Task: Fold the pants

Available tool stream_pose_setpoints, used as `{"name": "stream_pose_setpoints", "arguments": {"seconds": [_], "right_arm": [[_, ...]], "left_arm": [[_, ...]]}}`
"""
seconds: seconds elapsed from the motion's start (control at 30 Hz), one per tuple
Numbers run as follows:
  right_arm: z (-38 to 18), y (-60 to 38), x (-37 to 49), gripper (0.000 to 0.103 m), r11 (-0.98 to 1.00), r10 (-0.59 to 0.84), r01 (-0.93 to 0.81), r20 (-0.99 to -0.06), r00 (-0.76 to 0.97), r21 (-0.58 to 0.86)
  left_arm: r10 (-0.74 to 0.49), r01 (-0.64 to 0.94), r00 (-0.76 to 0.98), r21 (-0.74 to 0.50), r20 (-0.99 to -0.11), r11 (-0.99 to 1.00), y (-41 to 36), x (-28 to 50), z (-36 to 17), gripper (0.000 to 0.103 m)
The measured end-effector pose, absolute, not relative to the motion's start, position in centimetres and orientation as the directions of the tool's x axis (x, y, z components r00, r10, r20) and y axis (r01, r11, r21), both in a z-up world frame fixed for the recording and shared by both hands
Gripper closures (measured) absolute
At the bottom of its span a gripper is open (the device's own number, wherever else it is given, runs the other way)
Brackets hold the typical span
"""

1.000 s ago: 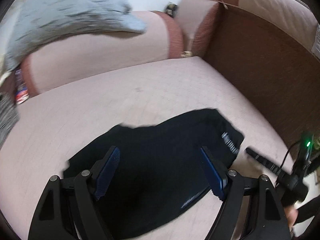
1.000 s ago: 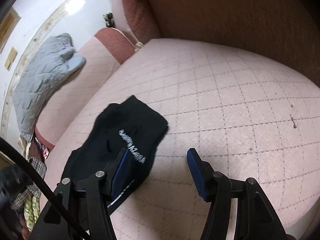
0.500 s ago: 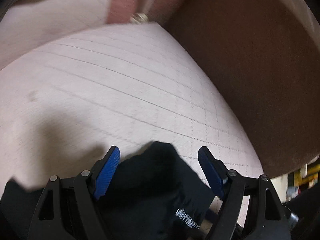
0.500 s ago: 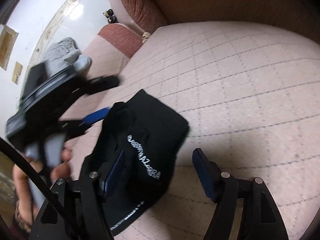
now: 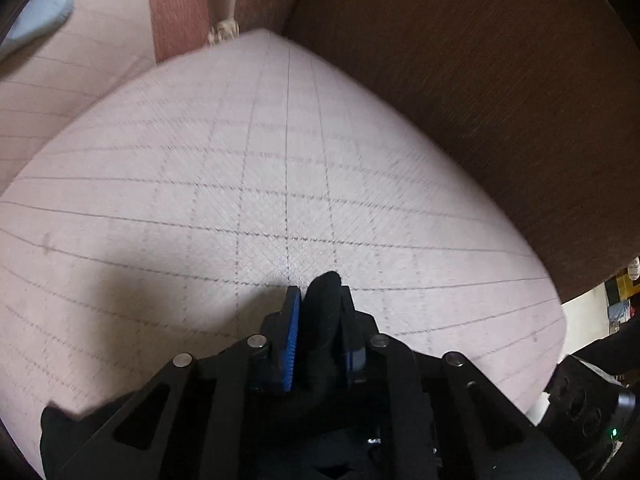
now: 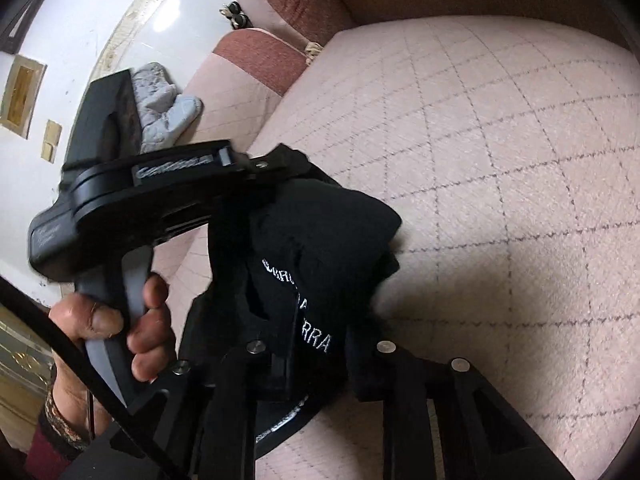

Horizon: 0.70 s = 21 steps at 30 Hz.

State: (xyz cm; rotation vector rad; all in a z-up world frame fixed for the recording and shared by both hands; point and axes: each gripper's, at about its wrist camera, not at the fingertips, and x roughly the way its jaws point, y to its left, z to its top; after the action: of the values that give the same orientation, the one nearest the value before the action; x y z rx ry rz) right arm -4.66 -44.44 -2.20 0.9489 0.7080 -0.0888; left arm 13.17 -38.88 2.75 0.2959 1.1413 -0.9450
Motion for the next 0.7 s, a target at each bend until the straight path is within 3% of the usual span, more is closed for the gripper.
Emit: {"name": "stream_pose_setpoints", "arguments": {"seconds": [0.2, 0.37, 0.63, 0.7], "right_arm": [[1.5, -41.6, -5.6, 0.084, 0.676, 0.229, 0.278, -0.553, 0.801, 0.683], [4.9, -36.2, -5.9, 0.085, 0.804, 0.247, 0.143, -0.543, 0.803, 0.577], [6.3, -26.7, -3.8, 0.085, 0.872, 0.394, -0.084, -0.59, 0.705, 0.482], [5.8, -24.5, -3.3, 0.079, 0.875, 0.431, -0.142, -0.614, 0.661, 0.462]], "left_arm": [[-0.592, 0.722, 0.141, -0.327, -0.793, 0.61, -33.1, 12.4, 7.1, 0.088], [-0.681, 0.638, 0.178, -0.444, -0.71, 0.63, -24.8, 12.1, 9.4, 0.088], [-0.72, 0.398, 0.285, -0.606, -0.633, 0.689, -9.9, 12.1, 6.8, 0.087], [-0.705, 0.319, 0.307, -0.628, -0.64, 0.71, -7.3, 12.9, 5.0, 0.087]]}}
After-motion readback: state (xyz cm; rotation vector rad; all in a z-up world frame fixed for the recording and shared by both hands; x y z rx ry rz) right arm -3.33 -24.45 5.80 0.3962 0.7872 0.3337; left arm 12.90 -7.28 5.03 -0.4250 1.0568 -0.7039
